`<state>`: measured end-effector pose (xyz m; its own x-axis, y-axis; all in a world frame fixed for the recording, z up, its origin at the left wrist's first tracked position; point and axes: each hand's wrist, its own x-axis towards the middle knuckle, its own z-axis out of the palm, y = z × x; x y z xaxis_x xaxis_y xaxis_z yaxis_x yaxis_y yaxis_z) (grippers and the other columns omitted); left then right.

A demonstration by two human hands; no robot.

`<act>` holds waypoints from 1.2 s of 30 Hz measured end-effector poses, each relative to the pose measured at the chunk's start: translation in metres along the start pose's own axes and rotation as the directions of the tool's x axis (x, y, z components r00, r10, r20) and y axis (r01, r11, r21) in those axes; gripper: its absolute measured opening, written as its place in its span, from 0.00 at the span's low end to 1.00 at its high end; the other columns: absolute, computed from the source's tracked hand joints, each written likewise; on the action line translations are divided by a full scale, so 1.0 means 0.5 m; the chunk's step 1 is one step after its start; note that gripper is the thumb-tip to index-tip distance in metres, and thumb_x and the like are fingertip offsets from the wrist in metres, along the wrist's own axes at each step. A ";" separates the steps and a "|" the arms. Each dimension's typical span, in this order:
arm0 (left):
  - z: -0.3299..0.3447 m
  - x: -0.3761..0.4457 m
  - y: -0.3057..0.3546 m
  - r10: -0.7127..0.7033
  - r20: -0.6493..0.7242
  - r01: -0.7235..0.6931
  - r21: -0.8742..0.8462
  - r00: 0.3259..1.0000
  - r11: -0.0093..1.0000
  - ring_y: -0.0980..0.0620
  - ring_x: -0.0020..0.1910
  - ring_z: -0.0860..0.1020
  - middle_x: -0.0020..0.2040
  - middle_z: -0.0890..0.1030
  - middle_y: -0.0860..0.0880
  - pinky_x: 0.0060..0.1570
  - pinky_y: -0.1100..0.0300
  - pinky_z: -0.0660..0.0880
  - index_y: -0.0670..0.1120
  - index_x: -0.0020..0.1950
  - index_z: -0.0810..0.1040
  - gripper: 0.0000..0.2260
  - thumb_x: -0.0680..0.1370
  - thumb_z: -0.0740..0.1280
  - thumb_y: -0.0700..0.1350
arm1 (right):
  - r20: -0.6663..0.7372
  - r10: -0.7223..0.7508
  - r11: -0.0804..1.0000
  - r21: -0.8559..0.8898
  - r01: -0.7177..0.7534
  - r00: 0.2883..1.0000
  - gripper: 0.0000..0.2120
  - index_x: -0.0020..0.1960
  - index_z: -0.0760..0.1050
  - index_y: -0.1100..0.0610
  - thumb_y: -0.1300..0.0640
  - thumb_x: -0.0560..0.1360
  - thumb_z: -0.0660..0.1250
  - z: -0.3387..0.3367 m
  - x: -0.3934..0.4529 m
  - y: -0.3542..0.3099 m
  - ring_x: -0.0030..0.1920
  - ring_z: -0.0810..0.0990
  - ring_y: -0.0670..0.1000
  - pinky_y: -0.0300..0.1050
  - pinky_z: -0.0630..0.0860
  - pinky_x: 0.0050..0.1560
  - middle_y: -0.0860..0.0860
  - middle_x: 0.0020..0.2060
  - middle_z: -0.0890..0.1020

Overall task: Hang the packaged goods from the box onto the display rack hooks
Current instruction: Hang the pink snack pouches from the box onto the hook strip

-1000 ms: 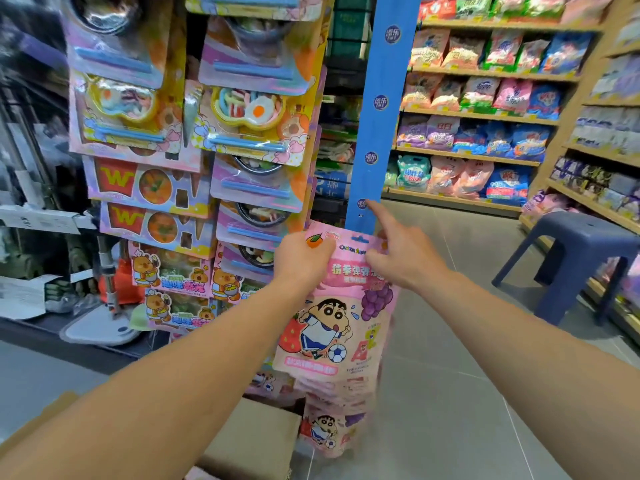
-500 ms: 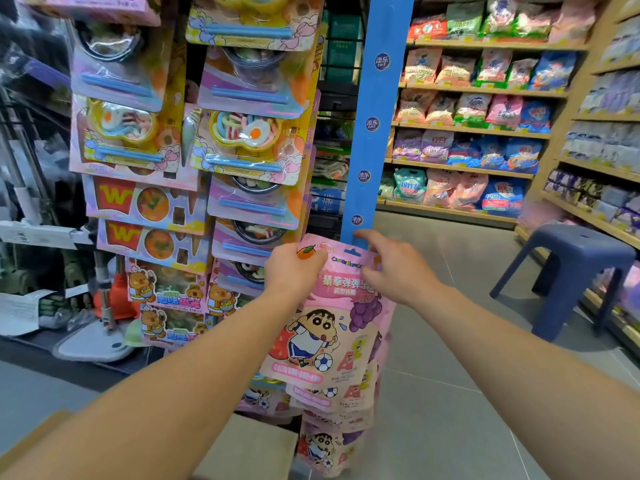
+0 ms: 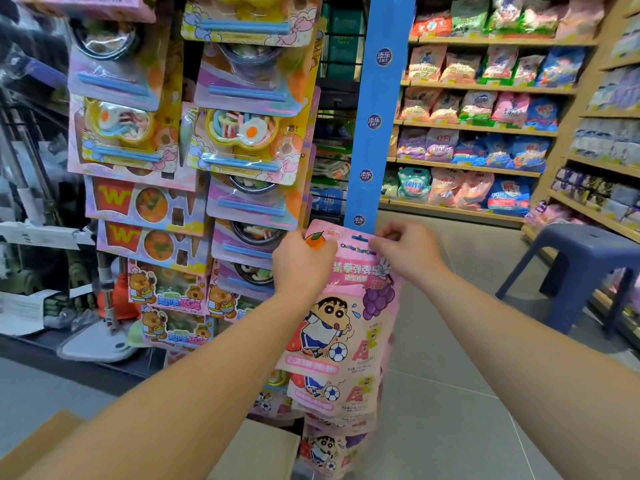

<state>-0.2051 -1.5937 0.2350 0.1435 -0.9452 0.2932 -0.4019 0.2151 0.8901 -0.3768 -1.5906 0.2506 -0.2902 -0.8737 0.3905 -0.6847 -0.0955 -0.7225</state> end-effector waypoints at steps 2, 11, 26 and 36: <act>-0.004 -0.014 -0.012 0.067 -0.004 -0.067 0.010 0.998 0.998 0.46 0.45 0.77 0.46 0.79 0.48 0.42 0.55 0.70 0.45 0.57 0.72 0.13 0.75 0.68 0.48 | 0.010 0.036 0.999 0.005 -0.037 0.999 0.09 0.35 0.77 0.50 0.56 0.72 0.74 -0.008 0.002 -0.007 0.36 0.76 0.45 0.38 0.68 0.33 0.44 0.33 0.79; 0.002 -0.044 -0.059 0.289 0.106 -0.304 0.193 0.952 0.933 0.48 0.51 0.74 0.59 0.67 0.49 0.48 0.58 0.71 0.54 0.73 0.65 0.24 0.78 0.67 0.45 | 0.009 0.146 0.985 -0.093 -0.145 0.989 0.07 0.37 0.77 0.52 0.54 0.72 0.72 -0.007 0.011 -0.042 0.42 0.78 0.50 0.41 0.67 0.35 0.45 0.35 0.79; 0.011 -0.032 -0.026 0.171 0.221 -0.265 0.529 0.960 0.806 0.36 0.57 0.74 0.67 0.65 0.43 0.46 0.49 0.71 0.50 0.71 0.66 0.22 0.78 0.63 0.52 | -0.101 0.264 0.954 -0.117 -0.275 0.959 0.14 0.38 0.69 0.54 0.55 0.68 0.76 0.030 0.024 -0.018 0.46 0.79 0.55 0.47 0.74 0.41 0.52 0.43 0.81; 0.019 -0.039 -0.092 0.191 0.302 -0.336 0.557 0.934 0.760 0.37 0.55 0.75 0.71 0.60 0.43 0.46 0.46 0.76 0.55 0.76 0.55 0.32 0.75 0.65 0.47 | -0.081 0.180 0.959 -0.208 -0.193 0.980 0.11 0.39 0.72 0.53 0.50 0.73 0.71 0.056 0.000 0.039 0.44 0.79 0.56 0.44 0.68 0.38 0.52 0.40 0.80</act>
<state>-0.1979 -1.5875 0.1852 -0.2158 -0.9158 0.3387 -0.8573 0.3438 0.3832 -0.3711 -1.6058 0.2205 -0.4619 -0.8350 0.2990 -0.7394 0.1763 -0.6498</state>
